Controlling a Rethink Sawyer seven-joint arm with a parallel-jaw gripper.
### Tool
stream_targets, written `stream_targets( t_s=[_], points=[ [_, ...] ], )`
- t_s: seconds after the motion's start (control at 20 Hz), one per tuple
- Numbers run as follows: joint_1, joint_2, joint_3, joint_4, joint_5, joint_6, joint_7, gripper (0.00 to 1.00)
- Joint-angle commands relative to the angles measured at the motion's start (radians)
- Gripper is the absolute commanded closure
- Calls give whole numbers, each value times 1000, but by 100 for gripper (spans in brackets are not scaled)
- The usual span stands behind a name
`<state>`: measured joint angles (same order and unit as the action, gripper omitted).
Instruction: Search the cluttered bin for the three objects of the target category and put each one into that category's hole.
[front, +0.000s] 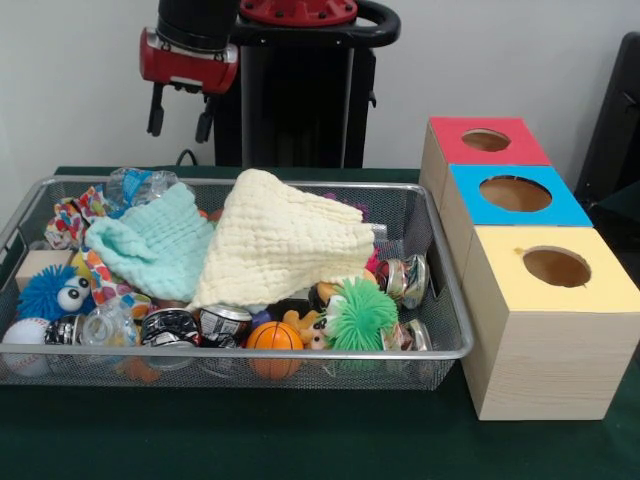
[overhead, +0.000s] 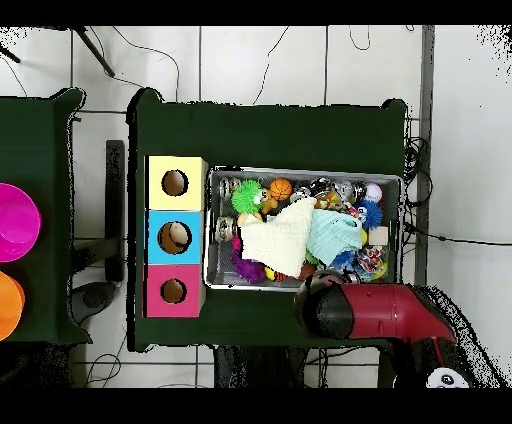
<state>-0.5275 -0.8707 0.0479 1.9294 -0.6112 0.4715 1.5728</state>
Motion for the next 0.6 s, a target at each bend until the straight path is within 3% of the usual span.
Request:
stream_targets(
  t_s=[0.05,0.6],
  points=[
    [-23,98,40,-27,-124,-98,-12,0],
    [3,183,3,-96,-202,-131,37,0]
  ],
)
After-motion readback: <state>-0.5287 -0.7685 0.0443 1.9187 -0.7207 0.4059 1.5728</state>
